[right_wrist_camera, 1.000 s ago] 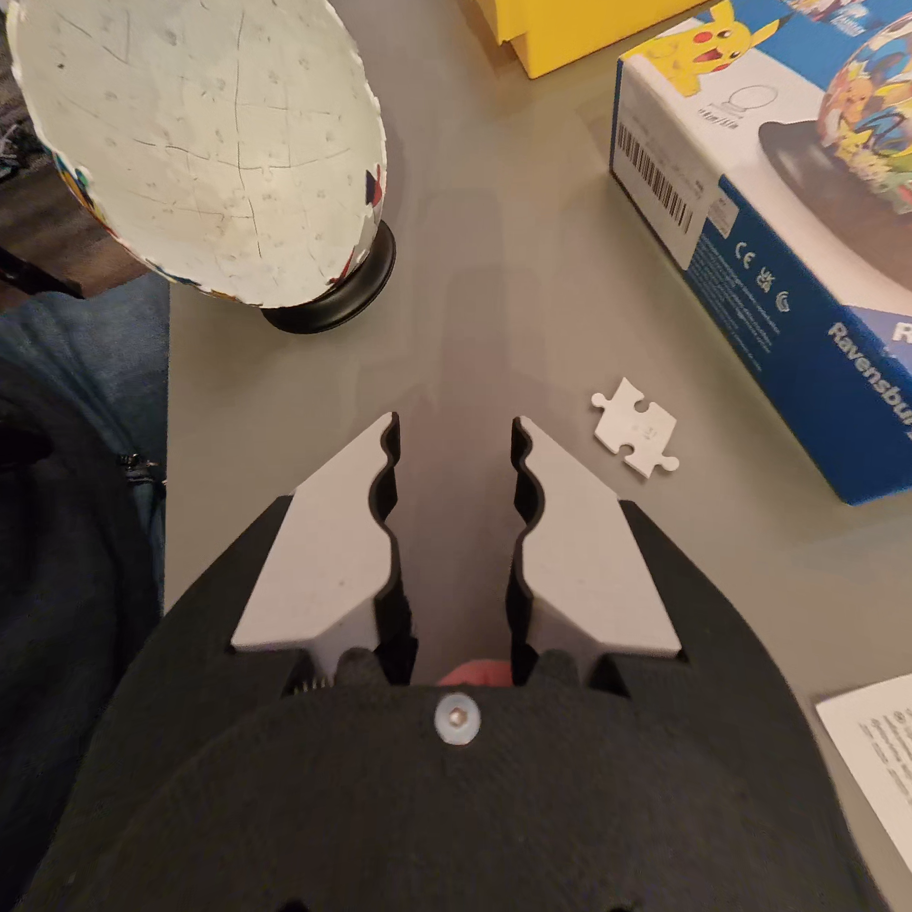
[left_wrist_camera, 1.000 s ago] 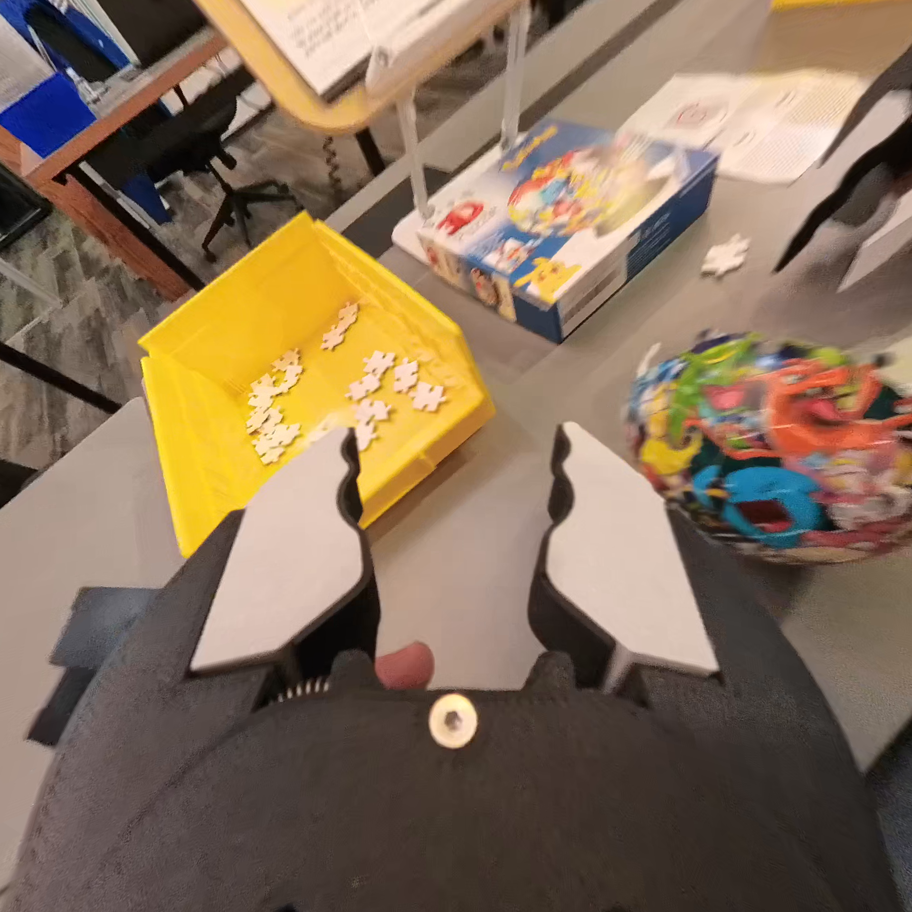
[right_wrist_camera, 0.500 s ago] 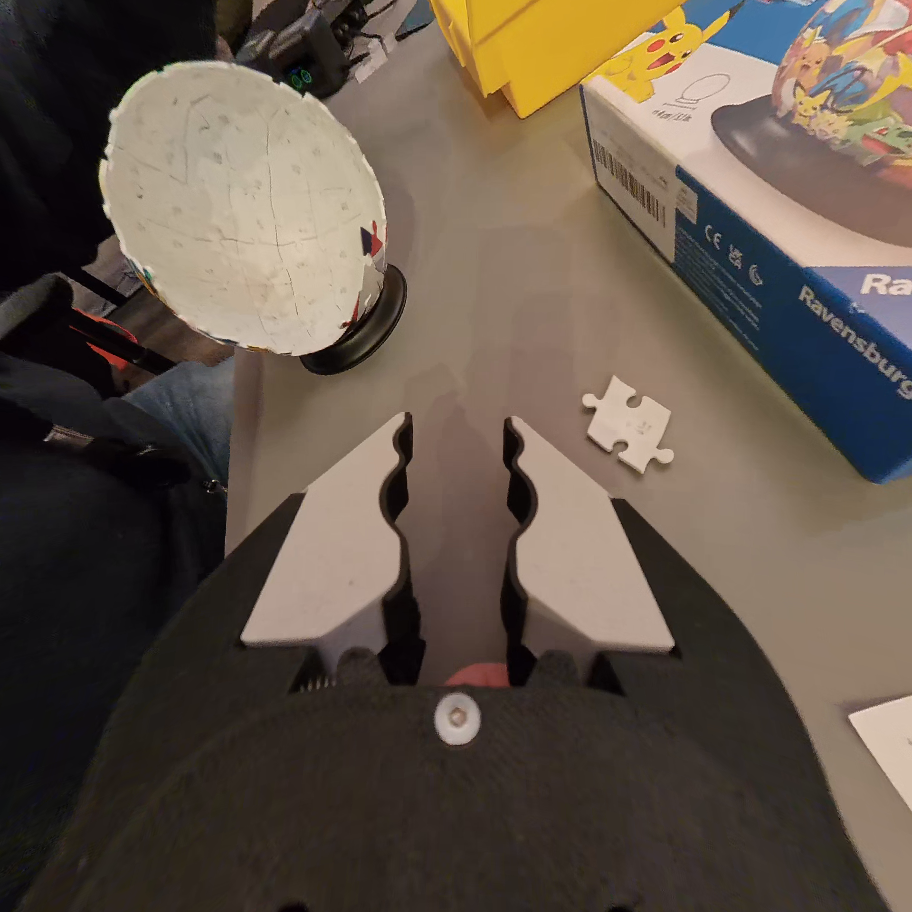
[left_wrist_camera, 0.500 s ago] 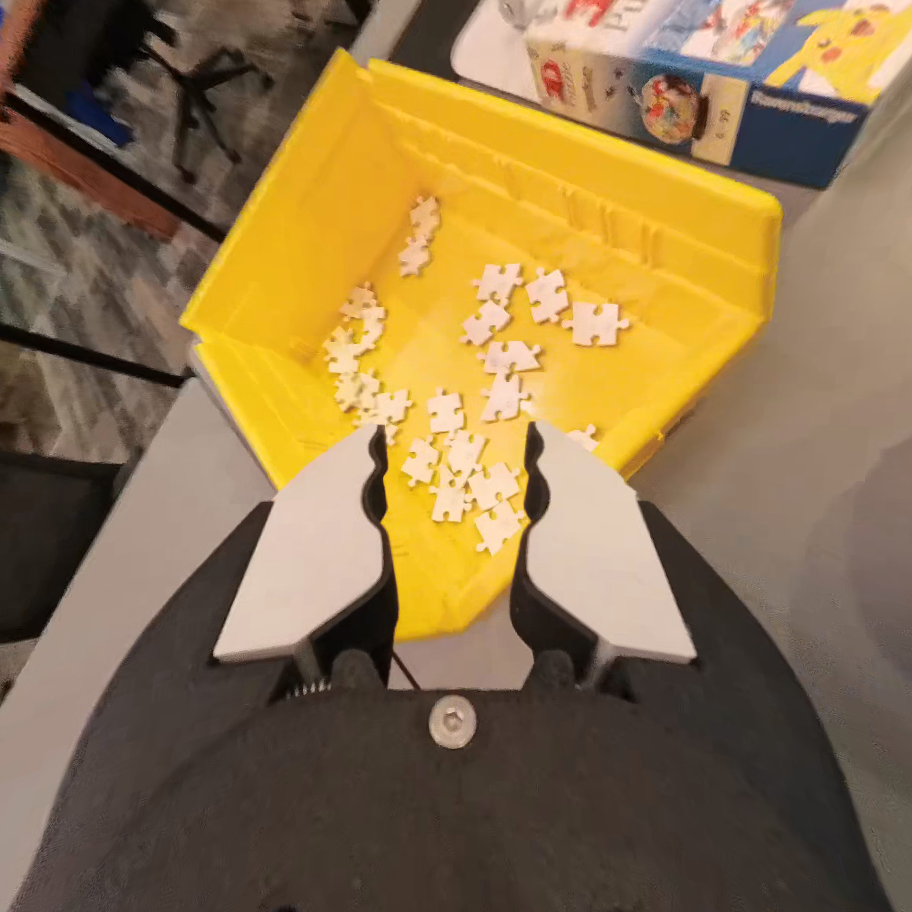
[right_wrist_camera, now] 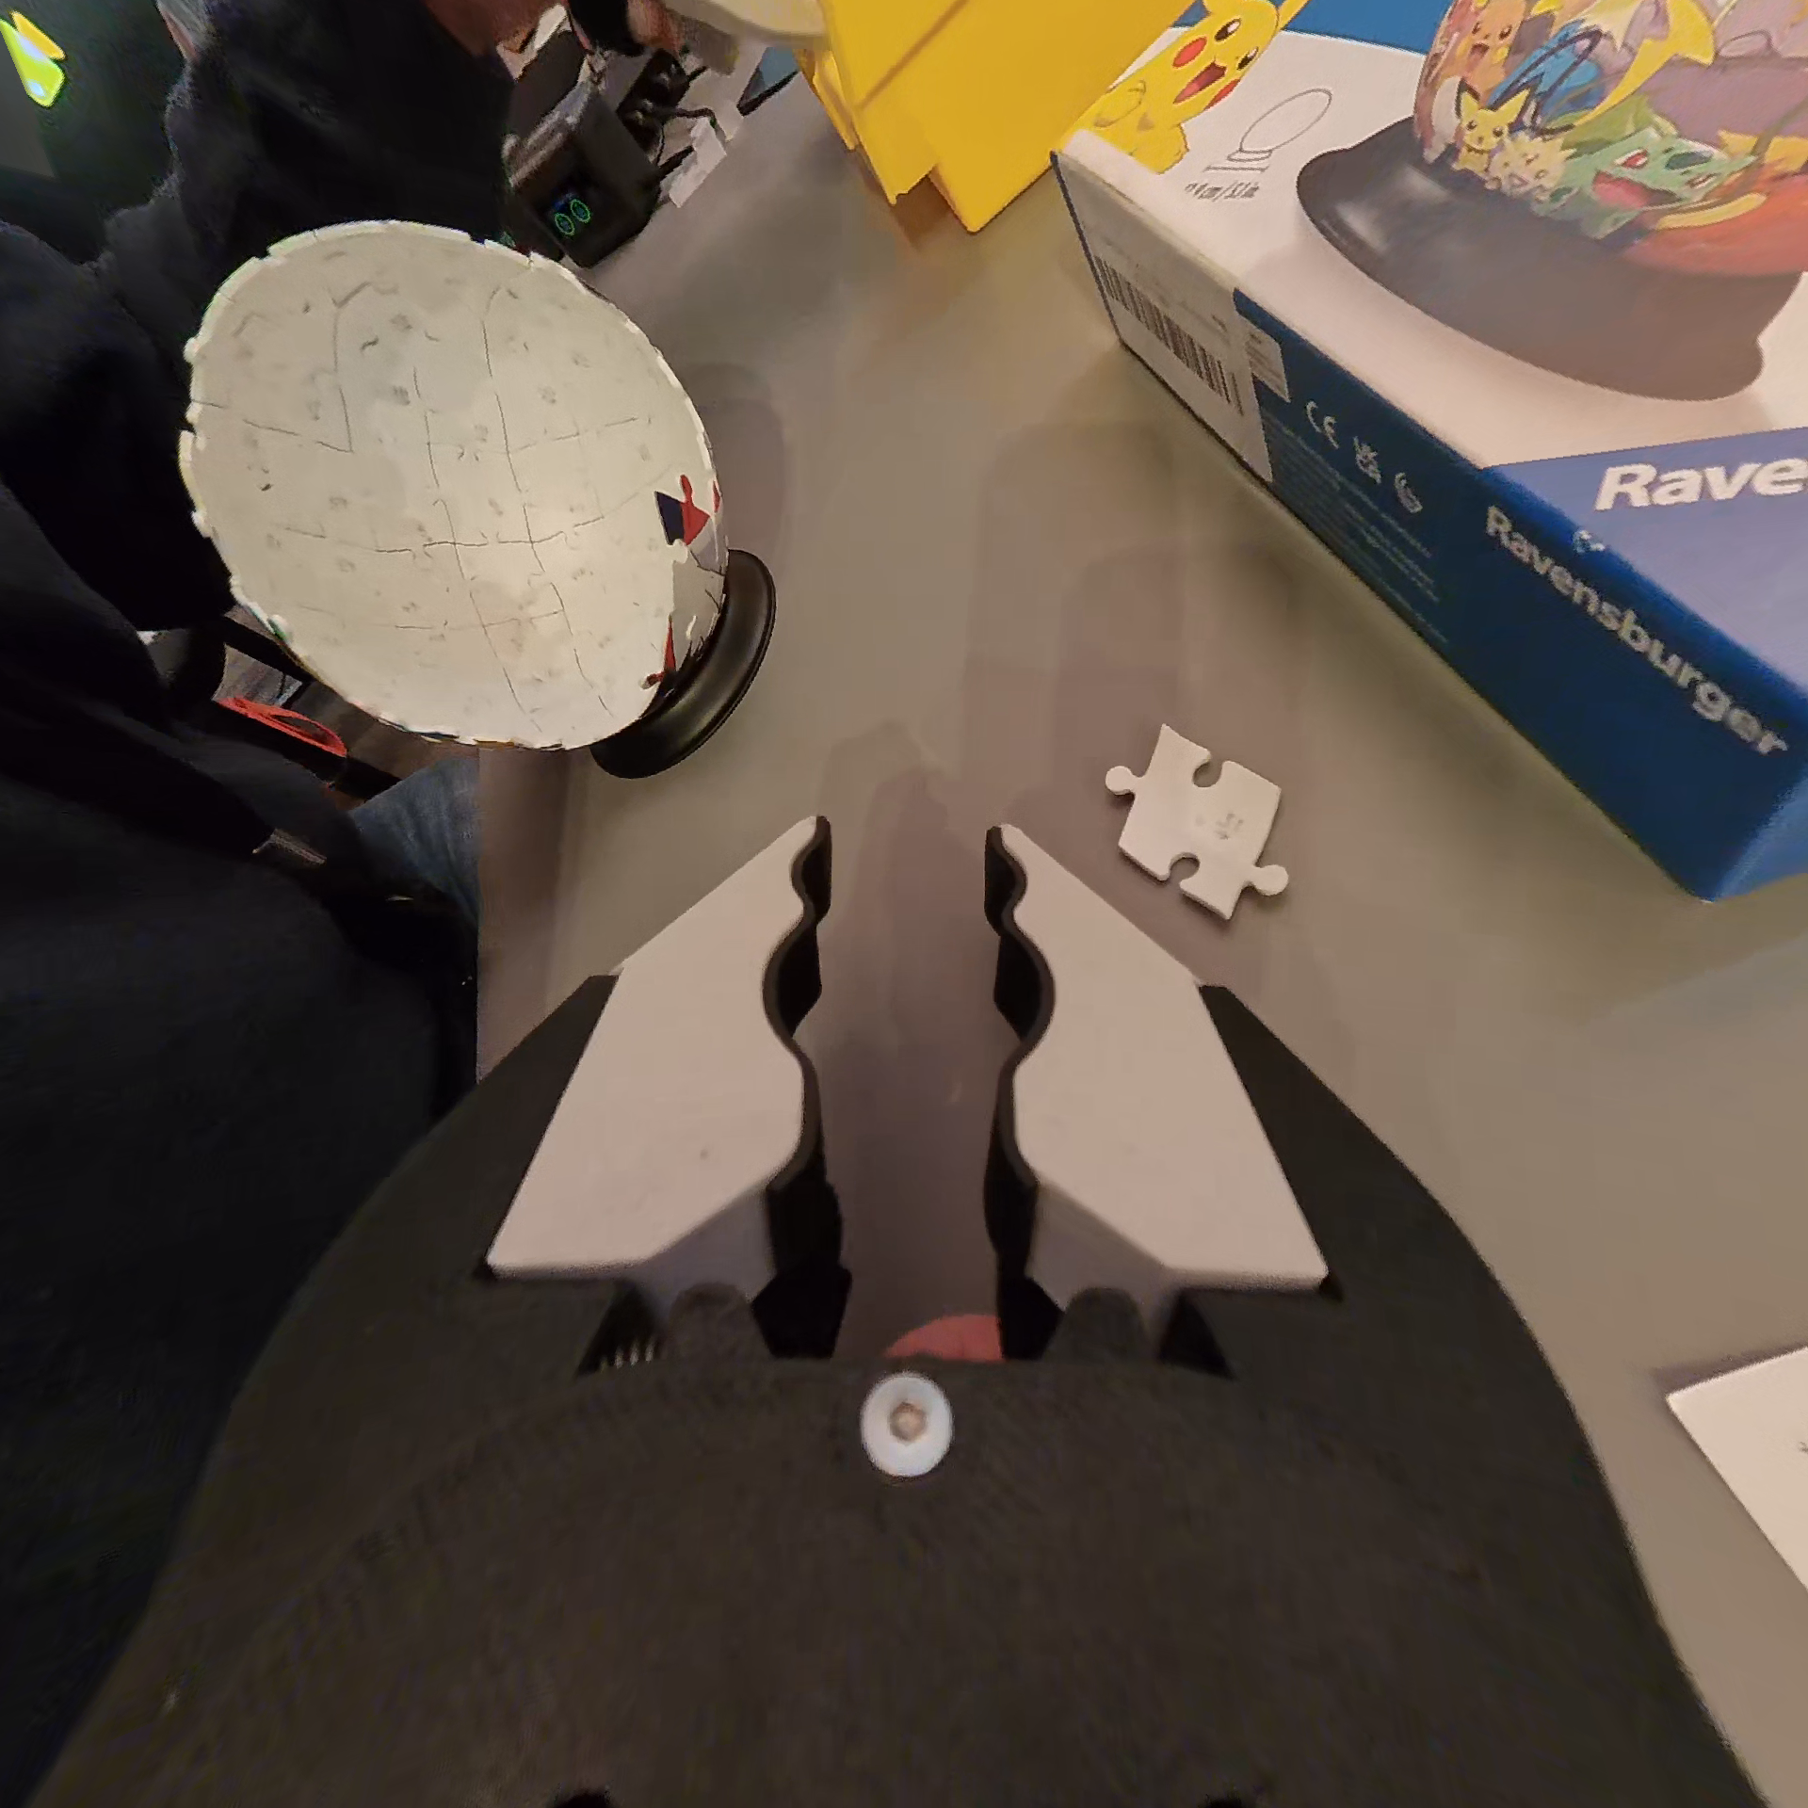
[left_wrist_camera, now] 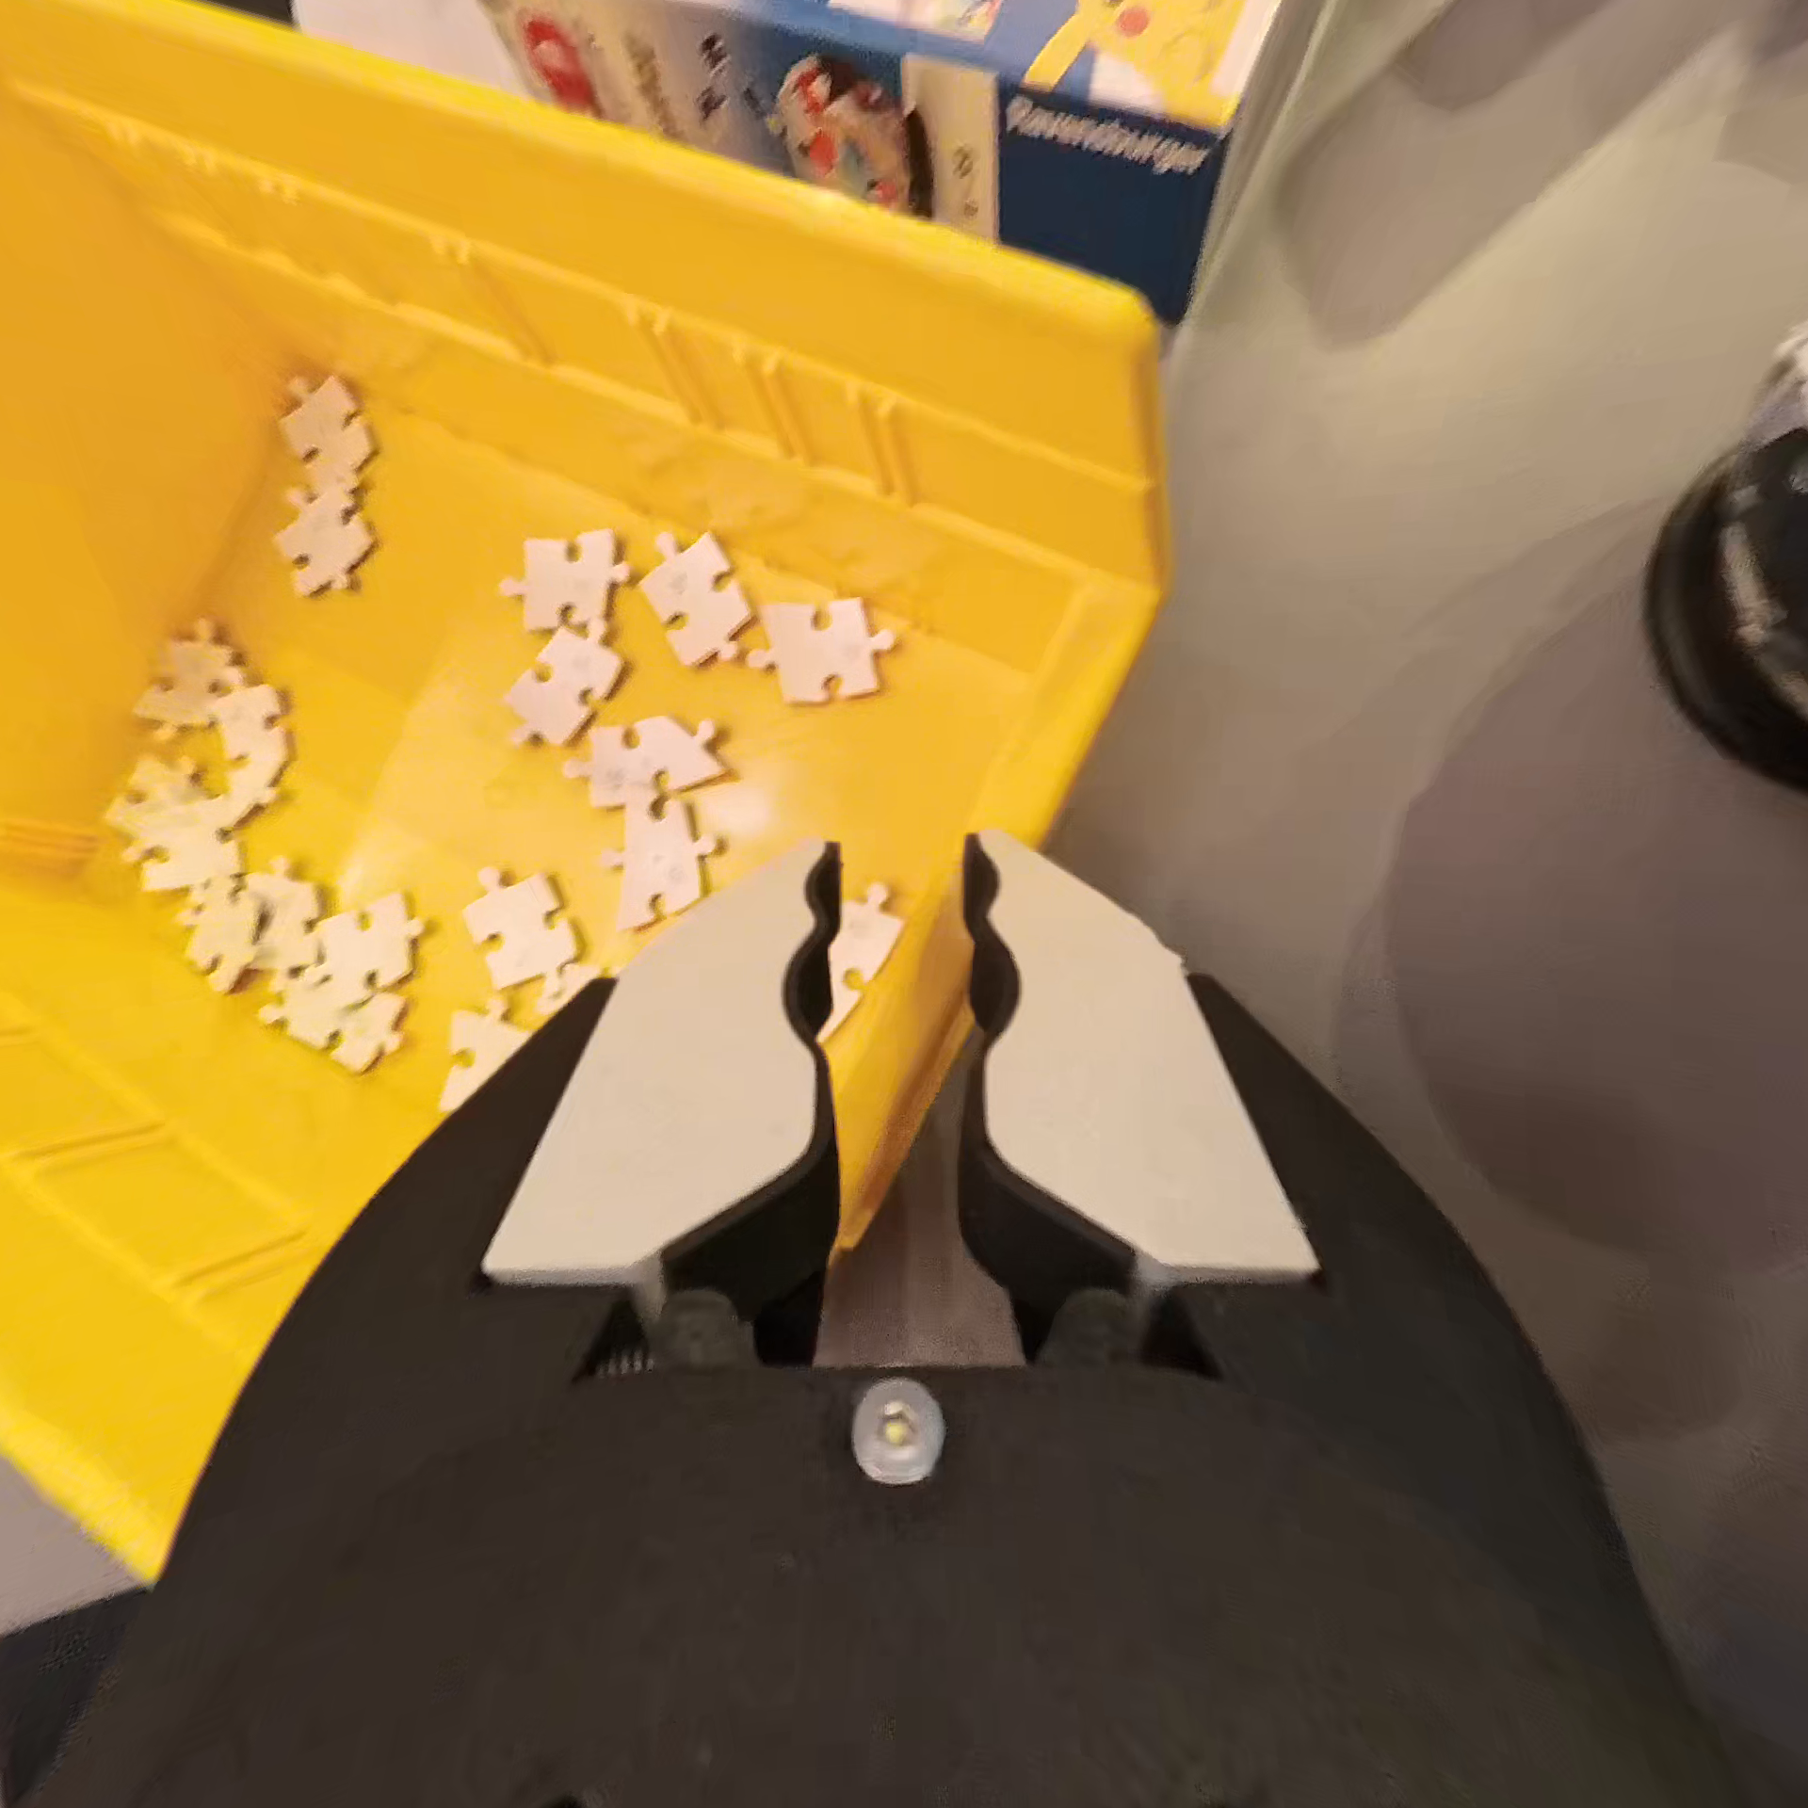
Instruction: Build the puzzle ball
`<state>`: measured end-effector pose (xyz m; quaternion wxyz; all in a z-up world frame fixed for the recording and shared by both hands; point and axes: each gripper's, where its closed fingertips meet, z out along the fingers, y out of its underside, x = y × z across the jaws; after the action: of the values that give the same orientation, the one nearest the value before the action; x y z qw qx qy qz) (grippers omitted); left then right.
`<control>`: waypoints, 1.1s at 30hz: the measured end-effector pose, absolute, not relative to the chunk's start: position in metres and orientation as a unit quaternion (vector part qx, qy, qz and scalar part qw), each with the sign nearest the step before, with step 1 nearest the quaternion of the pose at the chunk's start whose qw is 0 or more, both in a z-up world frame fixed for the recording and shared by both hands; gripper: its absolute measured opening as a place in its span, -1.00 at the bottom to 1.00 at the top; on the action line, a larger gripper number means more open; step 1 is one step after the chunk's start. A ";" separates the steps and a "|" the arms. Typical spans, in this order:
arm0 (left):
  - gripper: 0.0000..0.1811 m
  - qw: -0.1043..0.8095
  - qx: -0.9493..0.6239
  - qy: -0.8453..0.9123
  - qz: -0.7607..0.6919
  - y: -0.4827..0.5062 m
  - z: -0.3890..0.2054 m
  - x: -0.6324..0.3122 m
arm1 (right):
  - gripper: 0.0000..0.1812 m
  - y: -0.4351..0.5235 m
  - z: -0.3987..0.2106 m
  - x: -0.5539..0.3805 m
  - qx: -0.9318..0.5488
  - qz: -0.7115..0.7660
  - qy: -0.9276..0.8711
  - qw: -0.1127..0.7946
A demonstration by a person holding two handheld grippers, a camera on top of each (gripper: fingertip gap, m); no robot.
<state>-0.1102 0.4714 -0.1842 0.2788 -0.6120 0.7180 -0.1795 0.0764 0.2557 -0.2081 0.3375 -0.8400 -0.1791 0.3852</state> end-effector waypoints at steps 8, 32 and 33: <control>-0.54 0.321 -0.609 0.714 -0.126 0.502 -0.171 -0.112 | -0.68 0.259 -0.212 0.079 -0.848 0.384 -0.163 0.328; -0.56 0.221 -0.655 0.719 -0.072 0.659 -0.171 -0.035 | -0.72 0.261 -0.206 0.082 -0.839 0.384 -0.156 0.351; -0.56 0.213 -0.652 0.724 -0.072 0.657 -0.175 -0.033 | -0.72 0.261 -0.206 0.082 -0.839 0.385 -0.156 0.351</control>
<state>-0.0326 0.6567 -0.1753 0.2130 -0.6521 0.7240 -0.0722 0.0824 0.2610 -0.2058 0.3514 -0.8392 -0.1563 0.3846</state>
